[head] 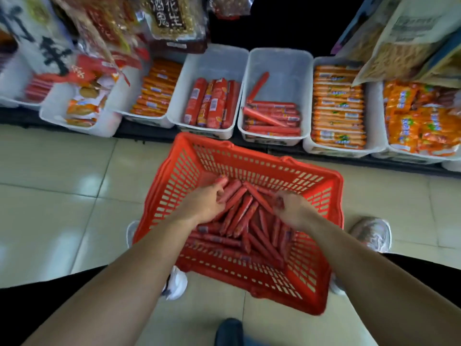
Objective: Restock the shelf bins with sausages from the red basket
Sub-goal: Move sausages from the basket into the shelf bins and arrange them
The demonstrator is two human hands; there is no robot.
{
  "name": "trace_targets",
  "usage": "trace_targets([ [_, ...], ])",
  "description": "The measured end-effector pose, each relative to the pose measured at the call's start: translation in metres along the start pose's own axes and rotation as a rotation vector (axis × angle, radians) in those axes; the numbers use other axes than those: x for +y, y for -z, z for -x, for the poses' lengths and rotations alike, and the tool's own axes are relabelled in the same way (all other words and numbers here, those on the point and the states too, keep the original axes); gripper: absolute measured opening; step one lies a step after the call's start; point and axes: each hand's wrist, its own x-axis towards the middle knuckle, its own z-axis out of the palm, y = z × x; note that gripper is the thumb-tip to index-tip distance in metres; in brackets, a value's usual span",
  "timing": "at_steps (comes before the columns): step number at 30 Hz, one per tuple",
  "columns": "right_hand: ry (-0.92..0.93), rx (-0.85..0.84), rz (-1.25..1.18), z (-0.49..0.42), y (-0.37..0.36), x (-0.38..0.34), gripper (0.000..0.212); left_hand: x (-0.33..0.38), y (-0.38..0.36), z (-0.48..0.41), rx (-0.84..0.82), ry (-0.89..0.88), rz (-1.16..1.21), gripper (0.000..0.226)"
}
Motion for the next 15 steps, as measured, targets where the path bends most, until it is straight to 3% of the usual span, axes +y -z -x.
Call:
trace_targets([
  [4, -0.304, -0.128, -0.025, -0.010, -0.050, 0.026, 0.079, -0.029, -0.042, -0.005, -0.089, 0.150, -0.022, 0.056],
  [5, -0.369, -0.120, -0.024, -0.013, -0.061, 0.029, 0.084, -0.034, -0.052, -0.008, -0.113, 0.182, -0.008, 0.062],
  [11, -0.702, 0.258, -0.054, -0.019, -0.110, 0.016, 0.089, -0.040, -0.105, -0.026, -0.177, 0.221, 0.151, 0.086],
  [15, -0.767, 0.349, -0.093, -0.021, -0.129, 0.016, 0.095, -0.033, -0.121, -0.043, -0.208, 0.229, 0.157, 0.087],
])
